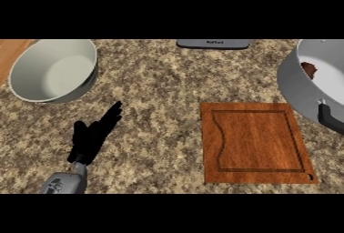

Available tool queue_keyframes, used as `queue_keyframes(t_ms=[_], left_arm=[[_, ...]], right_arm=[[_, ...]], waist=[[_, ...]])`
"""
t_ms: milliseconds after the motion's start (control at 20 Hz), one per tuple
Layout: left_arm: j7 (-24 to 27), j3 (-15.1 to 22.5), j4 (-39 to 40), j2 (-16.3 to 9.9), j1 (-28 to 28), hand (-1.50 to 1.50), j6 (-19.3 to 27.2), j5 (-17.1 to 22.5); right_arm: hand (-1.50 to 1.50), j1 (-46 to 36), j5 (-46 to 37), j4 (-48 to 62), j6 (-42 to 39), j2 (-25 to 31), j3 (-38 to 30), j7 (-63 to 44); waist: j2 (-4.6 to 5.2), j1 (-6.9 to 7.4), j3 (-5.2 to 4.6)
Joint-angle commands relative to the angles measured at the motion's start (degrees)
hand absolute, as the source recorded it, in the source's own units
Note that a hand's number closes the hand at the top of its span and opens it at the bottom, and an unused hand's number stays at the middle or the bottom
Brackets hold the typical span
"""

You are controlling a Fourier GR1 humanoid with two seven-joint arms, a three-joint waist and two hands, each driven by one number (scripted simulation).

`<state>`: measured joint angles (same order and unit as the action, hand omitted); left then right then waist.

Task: Pick the sweet potato from the cutting board and place it in the pot

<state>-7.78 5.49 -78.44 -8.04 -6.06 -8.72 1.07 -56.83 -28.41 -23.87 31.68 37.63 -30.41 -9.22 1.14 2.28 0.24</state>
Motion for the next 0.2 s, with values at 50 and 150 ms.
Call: queue_keyframes(t_ms=[50,150], left_arm=[[1.82,-2.27,2.50,-1.38,0.92,0.00,-1.53,1.31],[-0.77,0.17,-2.36,0.22,2.89,0.00,0.14,-0.05]], right_arm=[[-1.50,3.12,5.84,-2.69,3.84,0.50,-5.44,8.41],[-1.50,6.33,9.72,-2.79,-1.51,3.67,-8.41,12.97]], waist=[[-0.72,-1.42,-0.17],[-0.90,-1.47,-0.12]])
